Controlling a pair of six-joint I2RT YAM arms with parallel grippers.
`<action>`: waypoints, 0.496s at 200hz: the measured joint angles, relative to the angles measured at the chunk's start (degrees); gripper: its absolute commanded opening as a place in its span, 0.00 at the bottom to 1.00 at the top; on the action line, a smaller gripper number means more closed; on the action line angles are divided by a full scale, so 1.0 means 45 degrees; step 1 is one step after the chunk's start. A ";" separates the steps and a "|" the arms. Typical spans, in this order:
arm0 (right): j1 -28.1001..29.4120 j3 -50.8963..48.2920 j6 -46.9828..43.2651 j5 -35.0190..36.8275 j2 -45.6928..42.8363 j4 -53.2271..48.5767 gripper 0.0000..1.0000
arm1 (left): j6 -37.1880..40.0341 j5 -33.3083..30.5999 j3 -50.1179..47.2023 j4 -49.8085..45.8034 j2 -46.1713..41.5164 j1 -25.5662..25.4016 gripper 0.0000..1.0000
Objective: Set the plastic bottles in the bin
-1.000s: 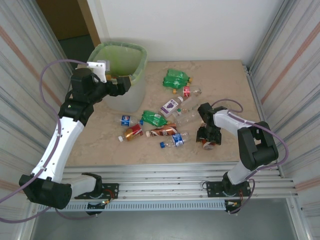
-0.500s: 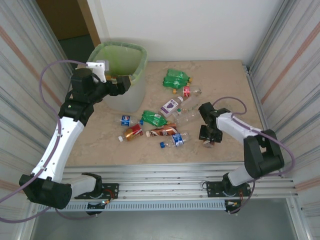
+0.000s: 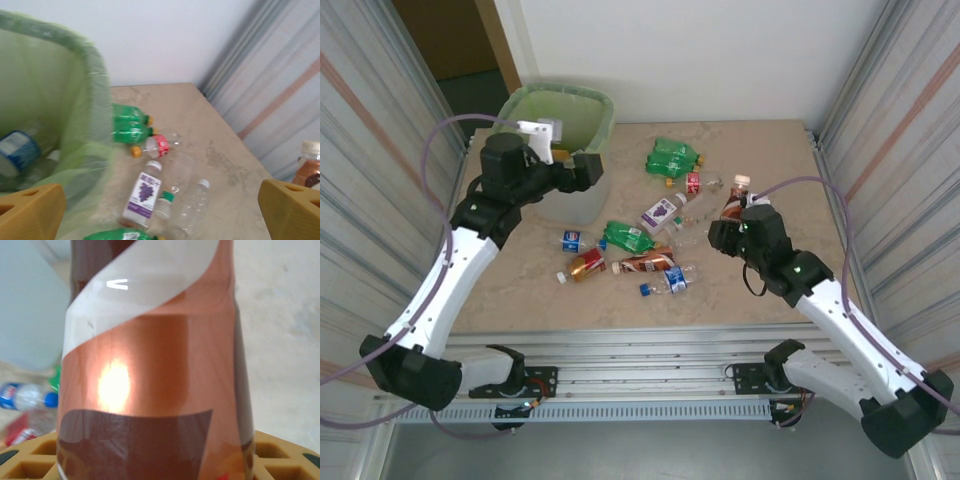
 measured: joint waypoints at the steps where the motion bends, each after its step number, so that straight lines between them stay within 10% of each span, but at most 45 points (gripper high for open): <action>1: 0.0005 0.0000 -0.0005 -0.0005 -0.0010 0.0049 0.36 | 0.0000 0.0015 0.0019 0.0005 0.0015 -0.0024 0.99; 99: 0.0918 0.1292 -0.1831 -0.2297 0.1166 0.3497 0.35 | -0.0495 0.3415 0.2079 0.1627 0.2759 -0.2535 0.89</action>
